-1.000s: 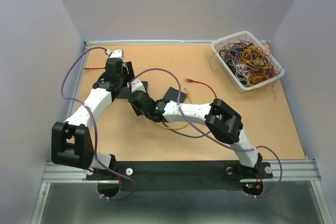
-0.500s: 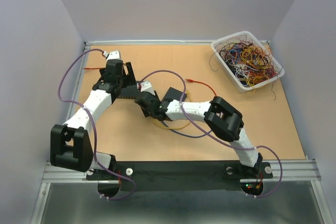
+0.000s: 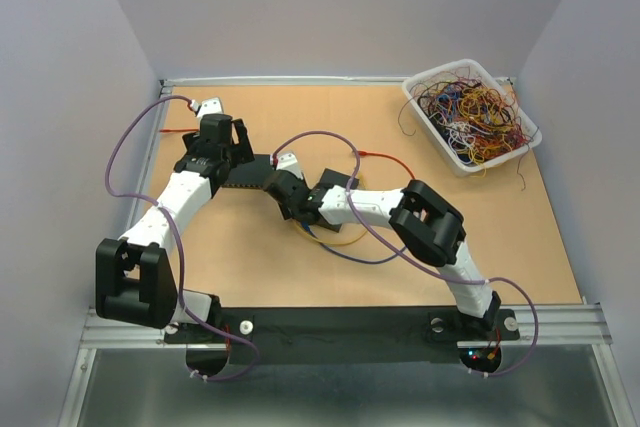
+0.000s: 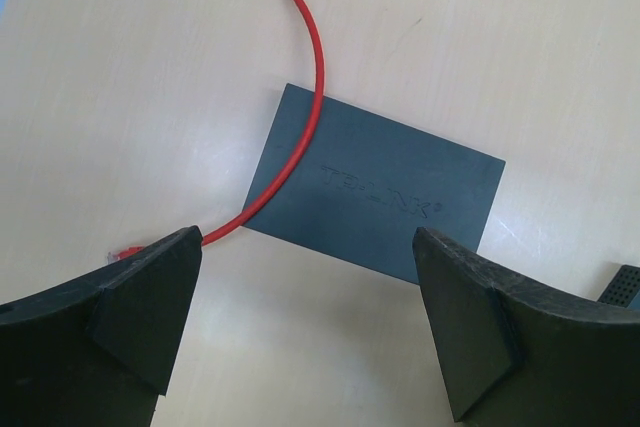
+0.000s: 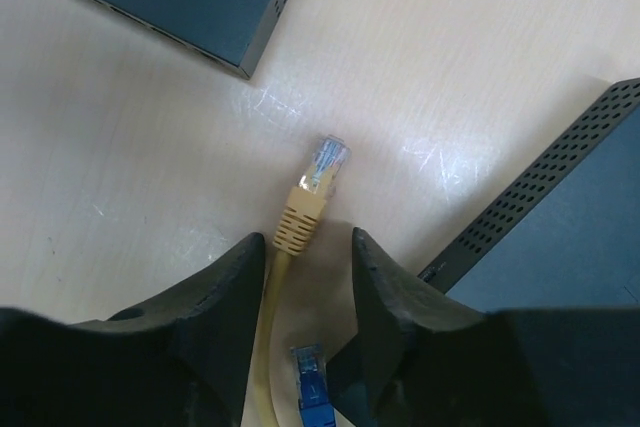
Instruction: Insert the plug into the switch port
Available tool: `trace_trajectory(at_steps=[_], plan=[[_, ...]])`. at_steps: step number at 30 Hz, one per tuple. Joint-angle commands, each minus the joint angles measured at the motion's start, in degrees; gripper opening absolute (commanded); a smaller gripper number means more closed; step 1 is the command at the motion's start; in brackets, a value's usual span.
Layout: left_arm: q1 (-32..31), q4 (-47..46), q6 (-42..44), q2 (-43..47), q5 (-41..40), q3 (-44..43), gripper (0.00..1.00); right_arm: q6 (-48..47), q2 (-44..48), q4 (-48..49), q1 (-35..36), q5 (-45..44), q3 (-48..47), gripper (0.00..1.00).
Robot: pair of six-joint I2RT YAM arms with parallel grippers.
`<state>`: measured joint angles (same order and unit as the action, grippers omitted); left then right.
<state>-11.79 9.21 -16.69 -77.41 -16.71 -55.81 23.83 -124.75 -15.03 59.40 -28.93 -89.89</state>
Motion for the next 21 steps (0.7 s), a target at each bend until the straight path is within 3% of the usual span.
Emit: trace_trajectory(at_steps=[1, 6, 9, 10, 14, 21], plan=[[0.19, -0.25, -0.36, 0.68, -1.48, -1.14, 0.99, 1.30, -1.02, -0.79, 0.46, 1.24, -1.08, 0.41], [0.19, -0.25, -0.28, 0.76, -1.48, -1.23, 0.98, 2.62, -1.02, -0.62, 0.46, 2.73, 0.59, 0.24], [0.19, -0.33, 0.07, 0.94, -1.40, -1.23, 0.98, 3.15, -0.76, 0.08, 0.46, 4.05, 1.99, 0.03], [0.28, -0.42, 0.16, 1.12, -1.22, -1.14, 0.98, 3.15, -0.50, 0.43, 0.46, 4.14, 2.61, 0.00], [0.19, -2.79, 1.48, 3.13, 3.42, -0.09, 0.98, 1.49, 6.78, 7.45, 0.46, 4.05, 10.41, 0.00], [-0.25, -7.89, 2.71, 8.58, 9.15, 2.64, 0.95, -7.13, 28.49, 25.30, 0.54, 18.81, 31.33, 0.01]])
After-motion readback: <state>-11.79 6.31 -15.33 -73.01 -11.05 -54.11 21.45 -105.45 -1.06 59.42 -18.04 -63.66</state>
